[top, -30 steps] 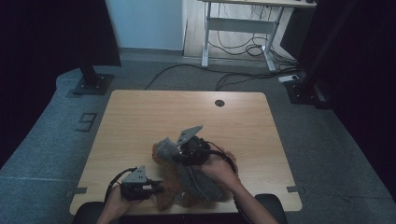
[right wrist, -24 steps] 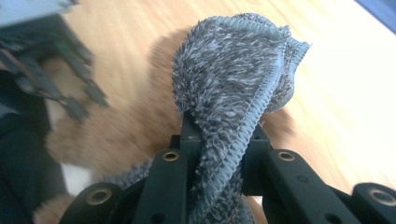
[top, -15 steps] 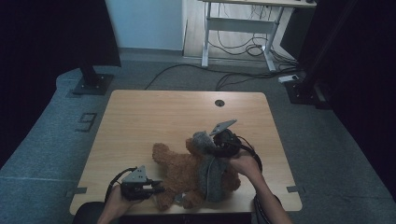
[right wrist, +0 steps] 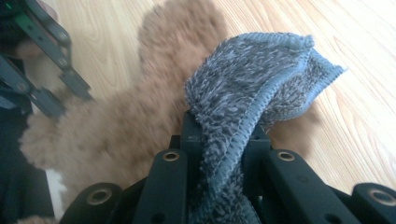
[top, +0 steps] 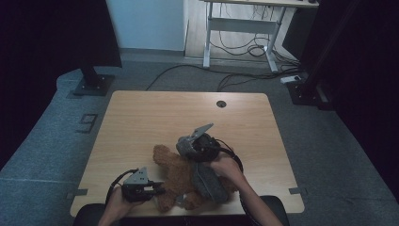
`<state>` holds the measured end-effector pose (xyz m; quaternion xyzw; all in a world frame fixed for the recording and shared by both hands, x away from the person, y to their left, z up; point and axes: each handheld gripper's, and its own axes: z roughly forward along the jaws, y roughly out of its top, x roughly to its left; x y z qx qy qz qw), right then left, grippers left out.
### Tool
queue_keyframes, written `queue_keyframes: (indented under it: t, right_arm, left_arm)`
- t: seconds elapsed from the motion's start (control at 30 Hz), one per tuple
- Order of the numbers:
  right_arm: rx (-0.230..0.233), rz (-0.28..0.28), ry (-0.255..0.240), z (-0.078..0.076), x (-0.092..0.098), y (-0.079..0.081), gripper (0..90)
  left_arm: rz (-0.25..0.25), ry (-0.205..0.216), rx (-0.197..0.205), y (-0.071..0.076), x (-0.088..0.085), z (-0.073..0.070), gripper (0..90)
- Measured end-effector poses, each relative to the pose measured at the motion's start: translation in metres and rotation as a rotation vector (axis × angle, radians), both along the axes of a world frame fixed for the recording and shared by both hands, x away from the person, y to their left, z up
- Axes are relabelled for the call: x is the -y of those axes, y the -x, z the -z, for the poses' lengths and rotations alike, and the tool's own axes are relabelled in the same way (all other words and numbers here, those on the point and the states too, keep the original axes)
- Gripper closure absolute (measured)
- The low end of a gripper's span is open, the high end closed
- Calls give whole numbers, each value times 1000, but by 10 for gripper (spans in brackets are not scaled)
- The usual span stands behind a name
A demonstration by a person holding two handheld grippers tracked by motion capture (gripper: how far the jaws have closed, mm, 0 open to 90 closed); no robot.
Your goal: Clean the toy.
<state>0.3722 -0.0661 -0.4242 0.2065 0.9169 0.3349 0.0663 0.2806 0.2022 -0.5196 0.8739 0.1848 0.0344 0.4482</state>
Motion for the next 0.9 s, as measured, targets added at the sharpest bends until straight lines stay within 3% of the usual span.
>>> queue_keyframes:
  t: [0.4,0.9]
  right_arm:
    - [-14,-79,2,-2,-45,-11,758]
    - [-54,-54,50,12,-91,-49,758]
  left_arm:
    - [-6,-11,6,0,0,0,745]
    - [0,-19,20,1,2,0,748]
